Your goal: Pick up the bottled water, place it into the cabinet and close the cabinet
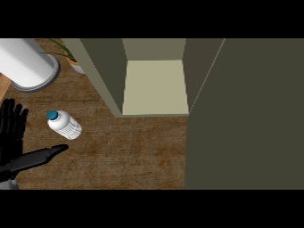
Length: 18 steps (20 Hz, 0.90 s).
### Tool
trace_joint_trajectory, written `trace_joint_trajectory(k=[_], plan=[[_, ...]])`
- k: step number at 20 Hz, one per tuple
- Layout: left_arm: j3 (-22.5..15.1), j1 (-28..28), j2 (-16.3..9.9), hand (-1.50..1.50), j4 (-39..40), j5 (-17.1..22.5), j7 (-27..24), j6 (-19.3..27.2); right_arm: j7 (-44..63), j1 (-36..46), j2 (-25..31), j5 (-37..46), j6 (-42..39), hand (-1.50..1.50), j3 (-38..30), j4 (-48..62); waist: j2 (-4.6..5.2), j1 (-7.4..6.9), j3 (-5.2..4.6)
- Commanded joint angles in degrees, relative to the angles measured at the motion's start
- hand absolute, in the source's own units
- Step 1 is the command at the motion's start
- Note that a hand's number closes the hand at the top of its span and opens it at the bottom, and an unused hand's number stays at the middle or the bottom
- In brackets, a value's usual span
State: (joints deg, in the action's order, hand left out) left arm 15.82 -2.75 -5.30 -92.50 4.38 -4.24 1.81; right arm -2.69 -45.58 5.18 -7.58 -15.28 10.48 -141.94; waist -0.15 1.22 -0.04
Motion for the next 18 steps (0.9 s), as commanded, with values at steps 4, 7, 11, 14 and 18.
trace_joint_trajectory(k=[4, 7, 11, 14, 18], plan=[[1.99, 5.76, 0.71, -1.50, 17.13, -0.76, -9.51, 0.83, 2.81, -4.89, 0.59, -1.91, -0.64, -1.50, 1.74, -10.77, 0.17, 0.04, -0.06], [3.52, 6.51, 0.34, -1.50, 23.74, 0.03, -15.73, -0.35, 1.65, -3.94, 2.18, -6.88, -1.99, -1.50, -4.21, -7.45, 0.16, -0.23, -0.01], [6.91, 7.72, -1.40, -1.50, 35.90, 0.41, -26.34, -1.94, -1.44, -5.92, 0.43, -2.73, -2.01, -1.50, -0.57, -7.79, 0.20, 0.20, -0.09], [8.07, 12.88, -3.08, -1.50, 42.07, 0.10, -26.15, 0.05, -6.11, -11.95, 1.04, -0.83, -4.97, -1.50, 1.53, -6.61, 0.05, 0.61, -0.04], [7.36, 16.80, -2.36, -1.50, 51.57, 0.51, -30.87, -3.54, -3.15, -6.87, 0.96, -1.89, -2.98, -1.50, 0.85, -6.28, 0.37, 0.18, -0.09]])
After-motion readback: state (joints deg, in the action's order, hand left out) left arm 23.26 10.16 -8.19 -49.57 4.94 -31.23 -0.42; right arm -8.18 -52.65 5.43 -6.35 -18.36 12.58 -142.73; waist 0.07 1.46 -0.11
